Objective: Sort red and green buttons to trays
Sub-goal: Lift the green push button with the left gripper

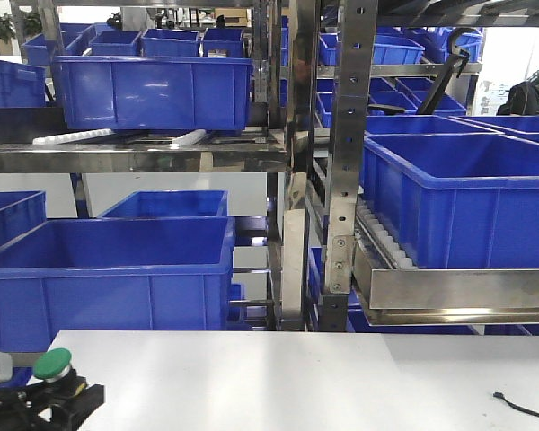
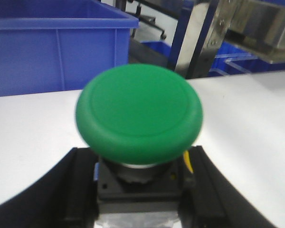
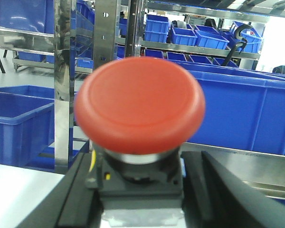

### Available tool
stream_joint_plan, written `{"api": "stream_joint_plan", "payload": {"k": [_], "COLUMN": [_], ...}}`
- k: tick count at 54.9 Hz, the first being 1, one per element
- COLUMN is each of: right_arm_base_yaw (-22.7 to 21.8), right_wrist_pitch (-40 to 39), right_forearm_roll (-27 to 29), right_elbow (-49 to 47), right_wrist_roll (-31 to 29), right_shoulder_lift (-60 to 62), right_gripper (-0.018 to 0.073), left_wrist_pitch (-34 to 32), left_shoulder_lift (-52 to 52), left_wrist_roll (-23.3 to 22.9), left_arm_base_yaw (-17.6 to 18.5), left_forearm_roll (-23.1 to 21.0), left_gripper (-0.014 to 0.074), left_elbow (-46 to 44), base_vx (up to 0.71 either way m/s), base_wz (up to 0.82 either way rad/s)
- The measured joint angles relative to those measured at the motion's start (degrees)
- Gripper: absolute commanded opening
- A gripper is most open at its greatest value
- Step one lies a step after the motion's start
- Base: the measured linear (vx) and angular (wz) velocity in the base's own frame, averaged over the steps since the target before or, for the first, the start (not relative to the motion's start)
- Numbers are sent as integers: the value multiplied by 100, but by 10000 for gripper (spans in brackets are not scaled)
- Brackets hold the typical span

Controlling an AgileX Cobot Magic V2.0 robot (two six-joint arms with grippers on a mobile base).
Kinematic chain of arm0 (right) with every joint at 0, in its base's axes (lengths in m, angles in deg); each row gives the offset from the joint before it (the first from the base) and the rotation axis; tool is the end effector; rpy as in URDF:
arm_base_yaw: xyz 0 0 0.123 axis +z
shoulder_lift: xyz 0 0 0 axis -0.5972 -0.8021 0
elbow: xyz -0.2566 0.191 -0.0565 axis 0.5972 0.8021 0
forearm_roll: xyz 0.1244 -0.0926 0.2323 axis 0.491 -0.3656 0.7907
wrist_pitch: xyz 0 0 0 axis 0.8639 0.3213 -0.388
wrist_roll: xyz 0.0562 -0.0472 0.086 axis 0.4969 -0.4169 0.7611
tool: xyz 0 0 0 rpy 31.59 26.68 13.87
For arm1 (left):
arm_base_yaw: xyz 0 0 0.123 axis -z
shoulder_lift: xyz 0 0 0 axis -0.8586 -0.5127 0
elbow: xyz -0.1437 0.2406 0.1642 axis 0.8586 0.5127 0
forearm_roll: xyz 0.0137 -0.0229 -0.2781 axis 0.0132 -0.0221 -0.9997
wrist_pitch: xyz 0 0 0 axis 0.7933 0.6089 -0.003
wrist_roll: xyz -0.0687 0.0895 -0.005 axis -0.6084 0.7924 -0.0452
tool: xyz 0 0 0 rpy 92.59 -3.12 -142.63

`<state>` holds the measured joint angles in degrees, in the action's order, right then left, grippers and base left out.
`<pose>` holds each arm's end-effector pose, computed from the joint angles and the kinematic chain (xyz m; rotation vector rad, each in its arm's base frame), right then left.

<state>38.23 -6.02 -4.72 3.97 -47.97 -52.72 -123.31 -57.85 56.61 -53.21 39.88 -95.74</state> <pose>0.1533 0.0077 0.3361 -0.1739 1.6067 -0.0754 0.2770 -0.0640 0.2064 0.2756 1.9156 -0.3975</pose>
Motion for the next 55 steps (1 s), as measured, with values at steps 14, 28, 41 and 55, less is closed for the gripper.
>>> {"api": "stream_joint_plan", "payload": {"k": [14,28,41,55], "right_arm_base_yaw": [0,0,0,0], "right_wrist_pitch": [0,0,0,0], "right_forearm_roll": [0,0,0,0], "right_elbow": [0,0,0,0], "right_wrist_roll": [0,0,0,0], "right_shoulder_lift": [0,0,0,0], "right_gripper": [-9,-9,-9,-9], "left_wrist_pitch": [2321,3619,4517,4611], "left_shoulder_lift": [2013,3378,4168,4556], "left_wrist_roll": [-1340,-2148,-1951,-1926], "left_arm_base_yaw": [0,123,383,513], "left_forearm_roll": [1150,1481,1452,1298], "left_gripper": [1,1,1,1], "left_elbow": [56,74,86,86], "base_vx": [0,0,0,0], "base_wz": [0,0,0,0]}}
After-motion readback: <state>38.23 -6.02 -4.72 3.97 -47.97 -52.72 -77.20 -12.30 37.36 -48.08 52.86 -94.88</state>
